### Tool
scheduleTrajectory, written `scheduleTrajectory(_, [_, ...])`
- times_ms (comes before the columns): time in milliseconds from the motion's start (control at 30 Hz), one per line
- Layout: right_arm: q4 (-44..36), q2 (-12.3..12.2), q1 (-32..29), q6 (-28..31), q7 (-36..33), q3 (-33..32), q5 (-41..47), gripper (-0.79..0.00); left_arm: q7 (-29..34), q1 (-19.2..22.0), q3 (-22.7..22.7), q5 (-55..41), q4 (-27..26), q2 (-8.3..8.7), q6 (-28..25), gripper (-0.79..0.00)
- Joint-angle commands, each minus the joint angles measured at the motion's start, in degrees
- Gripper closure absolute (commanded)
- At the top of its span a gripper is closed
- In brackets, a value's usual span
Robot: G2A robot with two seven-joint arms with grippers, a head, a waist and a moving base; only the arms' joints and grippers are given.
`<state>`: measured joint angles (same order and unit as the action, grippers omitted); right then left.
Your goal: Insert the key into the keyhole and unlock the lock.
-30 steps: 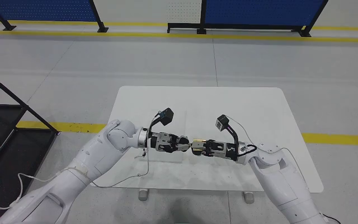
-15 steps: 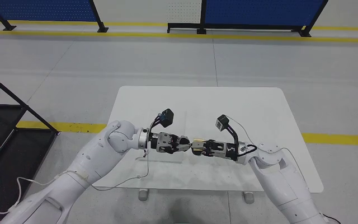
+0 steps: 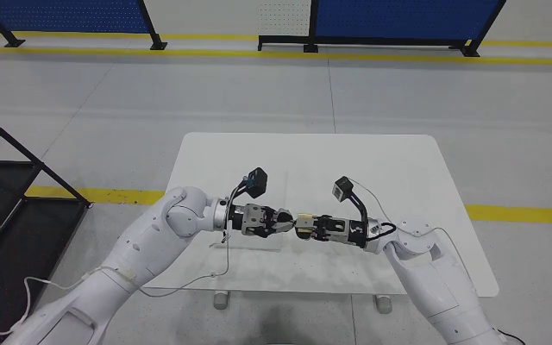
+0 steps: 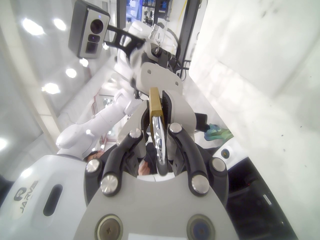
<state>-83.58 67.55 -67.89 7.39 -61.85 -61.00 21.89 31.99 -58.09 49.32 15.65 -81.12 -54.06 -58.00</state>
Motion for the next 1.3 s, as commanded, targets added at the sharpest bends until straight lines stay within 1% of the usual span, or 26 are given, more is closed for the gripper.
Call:
scheduleTrajectory(0, [0.0,0.0,0.0,0.0,0.0,0.0,0.0,0.000,-0.5,-0.2,0.3,0.8,-0.2,0.04,0.0,0.000])
scheduleTrajectory(833, [0.0,0.0,0.0,0.0,0.0,0.0,0.0,0.000,-6.1,-2.1,2.4,7.5,-2.2,0.30,0.0,0.000])
scheduleTrajectory(1267, [0.0,0.0,0.0,0.0,0.0,0.0,0.0,0.000,-8.2,-2.7,2.8,11.1,-3.2,0.40,0.0,0.000])
